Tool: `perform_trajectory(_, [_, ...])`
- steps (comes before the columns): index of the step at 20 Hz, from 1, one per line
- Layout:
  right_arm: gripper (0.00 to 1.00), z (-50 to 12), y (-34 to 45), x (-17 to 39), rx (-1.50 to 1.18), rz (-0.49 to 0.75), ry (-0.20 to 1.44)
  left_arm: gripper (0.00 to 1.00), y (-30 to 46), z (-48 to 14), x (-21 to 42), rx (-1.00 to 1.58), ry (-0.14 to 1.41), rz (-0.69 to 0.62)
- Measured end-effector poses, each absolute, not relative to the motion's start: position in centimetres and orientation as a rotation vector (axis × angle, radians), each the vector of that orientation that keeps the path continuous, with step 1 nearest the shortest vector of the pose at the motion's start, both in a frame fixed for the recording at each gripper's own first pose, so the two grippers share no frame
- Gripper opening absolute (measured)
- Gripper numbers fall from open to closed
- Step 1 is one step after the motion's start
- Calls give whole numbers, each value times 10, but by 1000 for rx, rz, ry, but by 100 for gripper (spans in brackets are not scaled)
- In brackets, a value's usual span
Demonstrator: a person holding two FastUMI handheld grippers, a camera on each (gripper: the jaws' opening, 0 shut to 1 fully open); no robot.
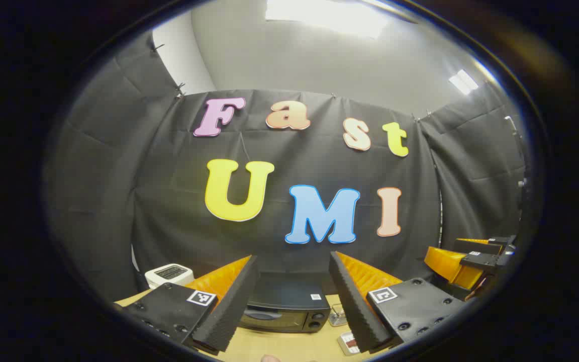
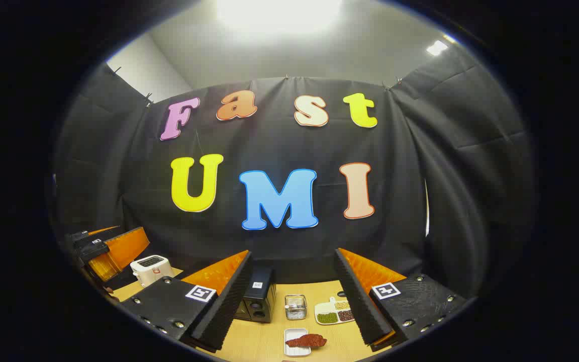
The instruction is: Open the electric oven with the left hand, put the food in, and close the electric oven.
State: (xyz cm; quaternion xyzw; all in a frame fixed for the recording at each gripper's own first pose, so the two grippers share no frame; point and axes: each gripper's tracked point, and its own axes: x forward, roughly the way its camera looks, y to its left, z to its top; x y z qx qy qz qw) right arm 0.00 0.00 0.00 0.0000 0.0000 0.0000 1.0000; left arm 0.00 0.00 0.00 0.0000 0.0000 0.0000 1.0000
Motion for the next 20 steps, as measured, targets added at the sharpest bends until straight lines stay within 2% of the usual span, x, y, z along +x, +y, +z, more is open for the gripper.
perform_trajectory(3, [97, -5, 0, 2, 2, -4, 8, 94, 1, -3, 5, 7, 10, -1])
perform_trajectory(4, [97, -7, 0, 2, 0, -5, 12, 99, 1, -7, 5, 6, 14, -1])
perform_trajectory(5, [97, -8, -1, 2, -2, -9, 14, 95, 1, -10, 6, 4, 20, -3])
perform_trajectory(7, [97, -10, 0, 3, -1, -11, 18, 94, 3, -10, 7, 6, 26, 0])
perform_trajectory(8, [97, -11, 0, 4, 1, -11, 19, 99, 5, -12, 7, 7, 29, 1])
perform_trajectory(9, [97, -13, 0, 5, 3, -11, 22, 99, 6, -14, 7, 7, 32, 0])
perform_trajectory(13, [97, -18, 0, 11, 3, -19, 30, 91, 2, -21, 13, -13, 51, -25])
perform_trajectory(14, [97, -18, 1, 12, 3, -21, 30, 95, 4, -23, 15, -11, 56, -26])
perform_trajectory(15, [97, -20, 1, 14, 2, -21, 33, 91, 7, -23, 16, -4, 58, -22])
perform_trajectory(18, [97, -22, 2, 21, 7, -19, 37, 98, 7, -27, 22, 16, 56, -22])
perform_trajectory(20, [97, -26, 3, 27, 1, -20, 44, 94, 11, -31, 31, 17, 58, -20])
